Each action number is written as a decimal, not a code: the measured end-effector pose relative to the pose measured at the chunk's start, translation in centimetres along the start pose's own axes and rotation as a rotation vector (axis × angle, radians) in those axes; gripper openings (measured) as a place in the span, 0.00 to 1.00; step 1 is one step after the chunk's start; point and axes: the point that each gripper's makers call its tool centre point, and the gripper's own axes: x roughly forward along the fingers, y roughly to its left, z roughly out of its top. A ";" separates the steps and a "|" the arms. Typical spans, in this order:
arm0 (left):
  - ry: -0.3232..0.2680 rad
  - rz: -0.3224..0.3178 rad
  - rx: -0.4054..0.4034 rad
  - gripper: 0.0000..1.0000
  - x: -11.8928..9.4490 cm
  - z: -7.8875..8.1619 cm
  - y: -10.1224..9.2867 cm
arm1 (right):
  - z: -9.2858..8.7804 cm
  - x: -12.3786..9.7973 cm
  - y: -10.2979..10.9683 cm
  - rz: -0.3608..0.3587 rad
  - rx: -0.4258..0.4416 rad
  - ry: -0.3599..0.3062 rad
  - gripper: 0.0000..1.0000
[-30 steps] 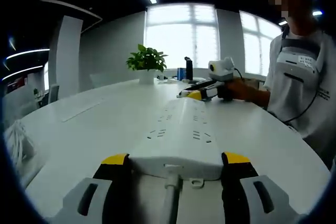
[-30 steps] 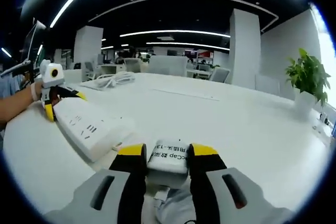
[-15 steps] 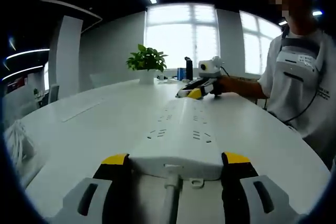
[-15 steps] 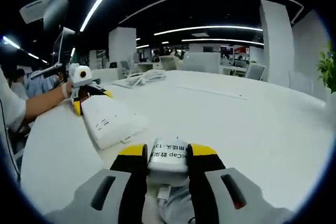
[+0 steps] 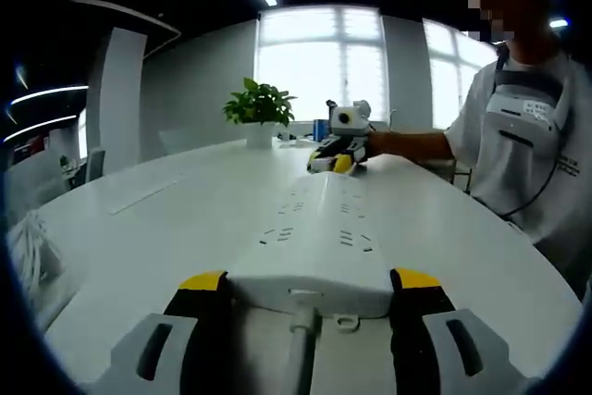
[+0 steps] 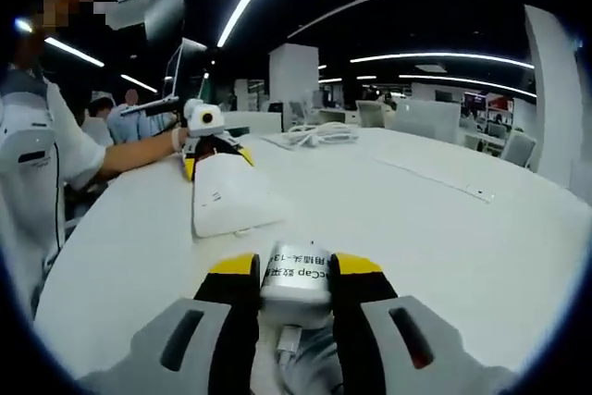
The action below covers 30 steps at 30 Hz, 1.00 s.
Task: Straighten the power strip on the desk, plug the charger into it
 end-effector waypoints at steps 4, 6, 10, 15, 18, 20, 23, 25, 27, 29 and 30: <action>0.000 0.000 0.000 0.70 0.1 0.0 -0.1 | 0.1 0.3 0.2 0.003 -0.072 -0.008 0.29; 0.000 0.000 0.000 0.70 0.1 0.0 -0.1 | 0.5 0.0 0.2 -0.006 -0.063 -0.018 0.30; 0.000 0.000 0.000 0.70 0.1 0.0 -0.1 | 2.6 -1.1 -0.8 -0.123 0.044 -0.076 0.38; 0.000 0.001 0.000 0.70 0.1 0.0 -0.1 | 2.1 -1.6 0.1 -0.229 0.034 -0.095 0.43; 0.000 0.001 0.000 0.70 0.1 0.0 -0.1 | 0.6 -1.3 0.3 -0.243 0.038 -0.061 0.43; 0.000 0.001 0.000 0.70 0.1 0.0 0.0 | 0.0 -1.4 -0.2 -0.263 0.039 -0.029 0.45; 0.000 0.001 0.000 0.70 0.1 0.0 0.0 | 0.2 -1.3 -0.6 -0.254 0.032 -0.045 0.43; 0.000 0.001 0.000 0.70 0.1 0.0 0.0 | -0.2 -1.2 -0.9 -0.254 0.053 -0.027 0.41; 0.000 0.001 0.000 0.70 0.1 0.0 0.0 | -0.7 -1.1 -1.1 -0.259 0.098 -0.019 0.36; 0.000 0.002 0.000 0.70 0.1 0.0 0.0 | -0.9 -1.0 -0.8 -0.255 0.099 -0.011 0.32; 0.000 0.002 0.000 0.70 0.1 0.0 0.0 | -0.9 -1.0 -0.7 -0.259 0.083 -0.006 0.32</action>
